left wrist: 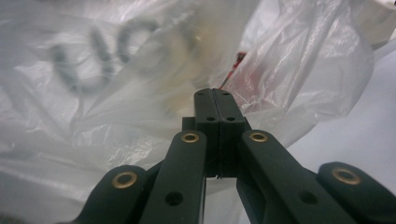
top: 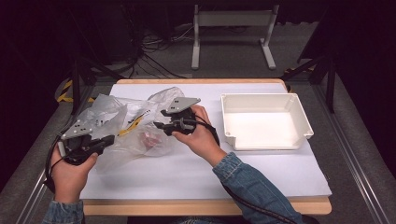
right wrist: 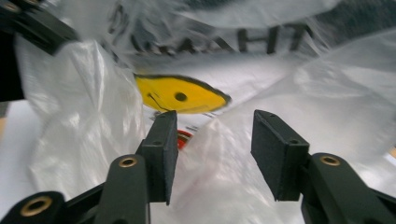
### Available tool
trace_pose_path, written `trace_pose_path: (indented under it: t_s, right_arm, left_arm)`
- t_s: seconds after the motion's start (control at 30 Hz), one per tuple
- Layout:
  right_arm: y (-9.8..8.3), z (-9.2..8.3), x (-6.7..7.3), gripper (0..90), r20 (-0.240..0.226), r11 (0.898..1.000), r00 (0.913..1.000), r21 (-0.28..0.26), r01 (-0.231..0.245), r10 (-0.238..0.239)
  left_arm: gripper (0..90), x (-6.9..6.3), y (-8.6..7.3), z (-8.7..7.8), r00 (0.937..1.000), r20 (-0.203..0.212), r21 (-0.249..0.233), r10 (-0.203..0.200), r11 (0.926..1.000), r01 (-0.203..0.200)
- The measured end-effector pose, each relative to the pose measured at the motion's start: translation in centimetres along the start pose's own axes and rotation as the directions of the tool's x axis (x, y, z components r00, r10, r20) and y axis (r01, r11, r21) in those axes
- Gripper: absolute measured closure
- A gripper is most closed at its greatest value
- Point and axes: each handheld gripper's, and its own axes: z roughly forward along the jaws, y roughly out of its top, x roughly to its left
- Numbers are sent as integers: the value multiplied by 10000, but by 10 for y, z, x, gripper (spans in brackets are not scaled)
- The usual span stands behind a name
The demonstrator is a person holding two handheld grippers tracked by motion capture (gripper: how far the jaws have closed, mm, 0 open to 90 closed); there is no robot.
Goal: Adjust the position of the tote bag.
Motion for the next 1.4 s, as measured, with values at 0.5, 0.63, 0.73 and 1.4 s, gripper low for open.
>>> trace_pose_path:
  t_s: [0.5, 0.63, 0.73, 1.4]
  right_arm:
    - [-7, 3, -14, 466, 455, 9991, 9982, 134, -397, 390]
    - [4, -1, -1, 616, -31, 9999, 9999, 28, -119, 120]
    - [8, -1, 5, 672, -298, 10000, 9996, 30, 23, -22]
    - [-24, 24, 6, 173, -1149, 9859, 9927, 1664, -168, 363]
  left_arm:
    - [900, 15, -10, 19, 9917, 1134, 1432, -603, 9887, 438]
    - [900, 12, -8, 17, 9773, 1987, 1173, -736, 9918, 509]
    - [900, 10, -7, 17, 9698, 2325, 1077, -737, 9929, 497]
    - [636, -2, -2, 35, 9690, 2467, 802, -116, 9967, -84]
